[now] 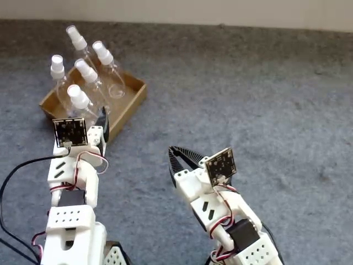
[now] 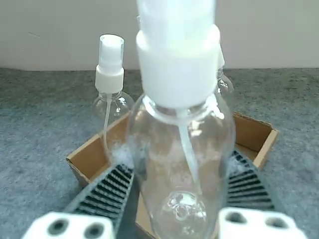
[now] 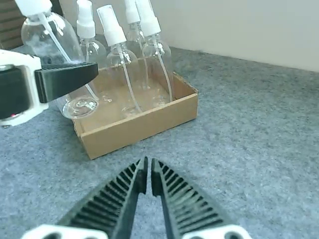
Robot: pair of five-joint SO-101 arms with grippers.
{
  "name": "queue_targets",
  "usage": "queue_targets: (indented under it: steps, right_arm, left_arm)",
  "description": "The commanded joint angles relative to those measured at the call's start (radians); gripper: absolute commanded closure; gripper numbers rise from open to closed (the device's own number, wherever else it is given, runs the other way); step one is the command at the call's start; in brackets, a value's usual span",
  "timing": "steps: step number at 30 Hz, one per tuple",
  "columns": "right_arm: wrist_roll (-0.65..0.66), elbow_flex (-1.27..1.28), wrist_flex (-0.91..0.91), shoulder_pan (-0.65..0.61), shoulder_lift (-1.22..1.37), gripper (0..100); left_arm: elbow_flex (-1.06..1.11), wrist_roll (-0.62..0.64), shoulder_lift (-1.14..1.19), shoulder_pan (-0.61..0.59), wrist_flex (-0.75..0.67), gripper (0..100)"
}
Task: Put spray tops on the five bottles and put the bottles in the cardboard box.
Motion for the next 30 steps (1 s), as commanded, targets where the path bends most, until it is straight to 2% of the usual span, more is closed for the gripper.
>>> queue_targets:
  steps: [1, 24, 30]
  right_arm:
    - [0.002, 0.122, -0.024, -0.001, -0.007, 98.8]
    - [0.002, 0.122, 0.002, -0.005, -0.013, 98.8]
    - [0.002, 0.122, 0.002, -0.002, -0.015, 98.8]
  left_arm:
    - [-0.022, -0.006, -0.013, 0.001, -0.025, 93]
    - [-0.053, -0.005, -0.035, 0.005, -0.015, 93]
    - [-0.317, -0.003, -0.041, 0.005, 0.41, 93]
